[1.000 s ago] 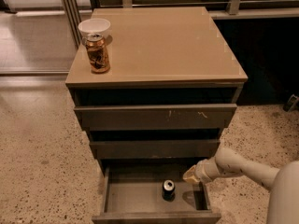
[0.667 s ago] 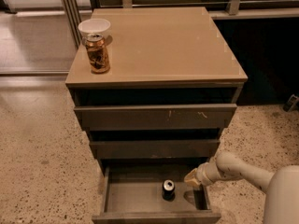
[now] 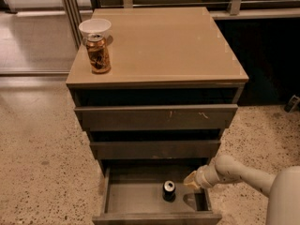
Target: Pick pepsi can from bottom drawer and place on counter
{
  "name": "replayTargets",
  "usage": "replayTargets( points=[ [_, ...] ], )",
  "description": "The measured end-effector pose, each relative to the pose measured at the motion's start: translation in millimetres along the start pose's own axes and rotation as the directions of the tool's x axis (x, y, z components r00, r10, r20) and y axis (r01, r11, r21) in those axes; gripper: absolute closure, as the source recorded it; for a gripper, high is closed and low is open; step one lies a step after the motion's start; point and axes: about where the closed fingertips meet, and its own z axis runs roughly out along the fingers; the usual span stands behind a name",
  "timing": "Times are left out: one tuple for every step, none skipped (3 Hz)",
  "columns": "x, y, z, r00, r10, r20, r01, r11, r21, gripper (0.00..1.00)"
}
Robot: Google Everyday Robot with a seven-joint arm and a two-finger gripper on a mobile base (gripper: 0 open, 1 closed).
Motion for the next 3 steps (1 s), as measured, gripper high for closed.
replayTargets(
  points=[
    [2, 9, 10, 0.999, -0.041, 0.005, 0.041, 0.9991, -0.005, 0.58],
    [3, 14, 24, 0.997, -0.076, 0.021, 0.076, 0.9970, -0.009, 0.34],
    [3, 14, 38, 0.994, -0.097, 0.052, 0.097, 0.9952, -0.012, 0.19]
  ],
)
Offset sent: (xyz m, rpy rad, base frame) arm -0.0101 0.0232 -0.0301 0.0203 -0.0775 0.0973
